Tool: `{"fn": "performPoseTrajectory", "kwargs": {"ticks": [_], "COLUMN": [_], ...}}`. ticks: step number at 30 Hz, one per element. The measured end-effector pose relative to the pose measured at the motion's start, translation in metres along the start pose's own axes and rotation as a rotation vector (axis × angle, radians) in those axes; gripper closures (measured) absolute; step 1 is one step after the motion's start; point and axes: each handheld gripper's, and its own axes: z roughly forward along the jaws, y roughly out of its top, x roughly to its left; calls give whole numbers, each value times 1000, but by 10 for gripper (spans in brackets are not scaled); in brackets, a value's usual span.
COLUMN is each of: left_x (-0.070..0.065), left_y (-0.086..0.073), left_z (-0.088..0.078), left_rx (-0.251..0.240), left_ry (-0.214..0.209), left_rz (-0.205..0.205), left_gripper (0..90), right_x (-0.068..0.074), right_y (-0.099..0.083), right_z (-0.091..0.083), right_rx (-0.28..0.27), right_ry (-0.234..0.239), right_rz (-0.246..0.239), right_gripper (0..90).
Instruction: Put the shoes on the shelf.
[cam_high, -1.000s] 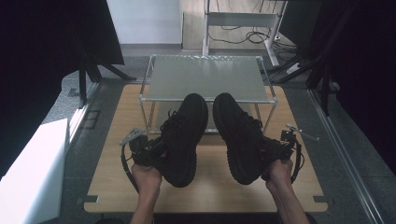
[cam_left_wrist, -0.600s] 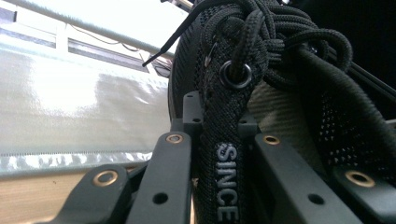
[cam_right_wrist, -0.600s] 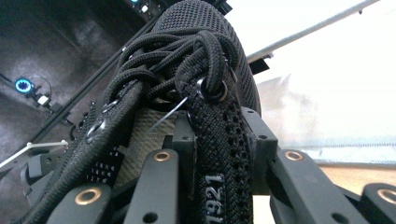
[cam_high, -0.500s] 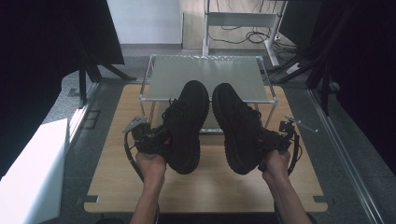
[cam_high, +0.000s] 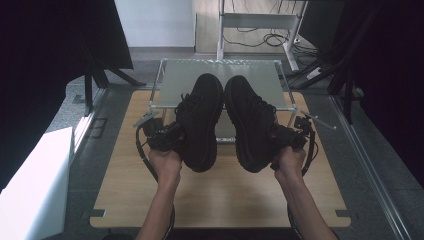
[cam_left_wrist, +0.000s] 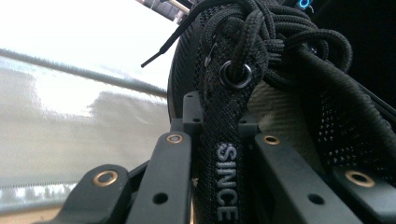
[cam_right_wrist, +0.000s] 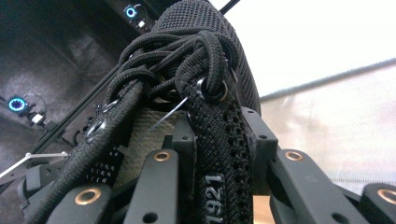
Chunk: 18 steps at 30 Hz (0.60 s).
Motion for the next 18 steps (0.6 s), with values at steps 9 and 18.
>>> {"fn": "performPoseTrajectory", "kwargs": {"ticks": [9, 18], "left_x": [-3, -3], "left_y": [20, 38], "left_z": [19, 36], "left_rx": [3, 3], "left_ry": [32, 61], "left_rz": [0, -13], "left_gripper": [812, 812], "right_x": [1, -2], "right_y": [18, 32], "right_z": [17, 33], "right_rx": [-14, -30], "right_ry": [-23, -59], "right_rz": [26, 44], "right_gripper": [713, 711]}}
